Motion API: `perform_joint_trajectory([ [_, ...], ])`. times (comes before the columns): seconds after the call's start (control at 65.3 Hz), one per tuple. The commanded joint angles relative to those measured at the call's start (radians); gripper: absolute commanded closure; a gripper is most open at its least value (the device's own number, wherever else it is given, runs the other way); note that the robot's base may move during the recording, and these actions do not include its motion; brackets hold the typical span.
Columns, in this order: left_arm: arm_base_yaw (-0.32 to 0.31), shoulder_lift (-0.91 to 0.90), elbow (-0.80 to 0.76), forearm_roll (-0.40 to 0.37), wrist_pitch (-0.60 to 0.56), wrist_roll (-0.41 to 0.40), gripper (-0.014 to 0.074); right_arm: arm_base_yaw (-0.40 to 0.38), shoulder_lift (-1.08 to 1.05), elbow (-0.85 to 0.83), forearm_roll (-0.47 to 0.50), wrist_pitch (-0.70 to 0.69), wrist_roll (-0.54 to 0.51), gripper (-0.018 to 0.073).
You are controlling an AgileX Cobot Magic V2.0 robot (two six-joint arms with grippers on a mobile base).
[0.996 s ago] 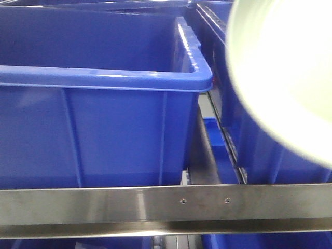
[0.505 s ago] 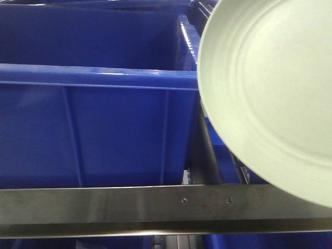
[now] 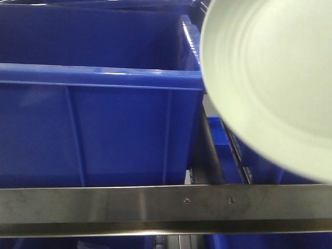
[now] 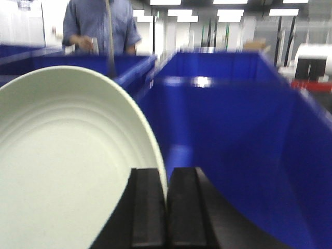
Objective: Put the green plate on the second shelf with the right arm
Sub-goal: 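Move the held plate over the blue bin on the shelf, then lower the plate into the blue bin and open the right gripper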
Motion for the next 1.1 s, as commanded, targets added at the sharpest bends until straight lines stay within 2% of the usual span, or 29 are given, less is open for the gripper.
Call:
perform_joint_trajectory([
  [0.0, 0.000, -0.016, 0.040, 0.000, -0.078, -0.002, 0.0466, 0.002, 0.018, -0.043, 0.016, -0.260, 0.013, 0.0502],
  [0.046, 0.000, -0.016, 0.040, 0.000, -0.078, -0.002, 0.0466, 0.002, 0.018, -0.058, 0.016, -0.331, 0.013, 0.0502],
  [0.107, 0.000, -0.016, 0.040, 0.000, -0.078, -0.002, 0.0466, 0.003, 0.022, -0.086, 0.016, -0.358, 0.012, 0.0502],
  [0.276, 0.000, -0.016, 0.040, 0.000, -0.078, -0.002, 0.0466, -0.001, 0.097, -0.176, 0.018, -0.355, -0.012, 0.0502],
  [0.352, 0.000, -0.016, 0.040, 0.000, -0.078, -0.002, 0.0466, -0.001, 0.180, -0.208, 0.060, -0.351, -0.059, 0.0502],
  [0.429, 0.000, -0.016, 0.040, 0.000, -0.078, -0.002, 0.0466, -0.001, 0.275, -0.230, 0.178, -0.372, -0.148, 0.0502],
  [0.536, 0.000, -0.016, 0.040, 0.000, -0.078, -0.002, 0.0466, -0.001, 0.422, -0.257, 0.451, -0.535, -0.285, 0.0502],
  [0.597, 0.000, -0.016, 0.040, 0.000, -0.078, -0.002, 0.0466, -0.001, 0.509, -0.277, 0.581, -0.654, -0.296, 0.0502],
  [0.689, 0.000, -0.016, 0.040, 0.000, -0.078, -0.002, 0.0466, -0.001, 0.611, -0.323, 0.693, -0.673, -0.296, 0.0502],
  [0.888, 0.000, -0.016, 0.040, 0.000, -0.078, -0.002, 0.0466, -0.001, 0.784, -0.419, 0.691, -0.631, -0.297, 0.0502],
  [1.088, 0.000, -0.016, 0.040, 0.000, -0.078, -0.002, 0.0466, -0.023, 0.942, -0.504, 0.694, -0.626, -0.371, 0.0484],
])
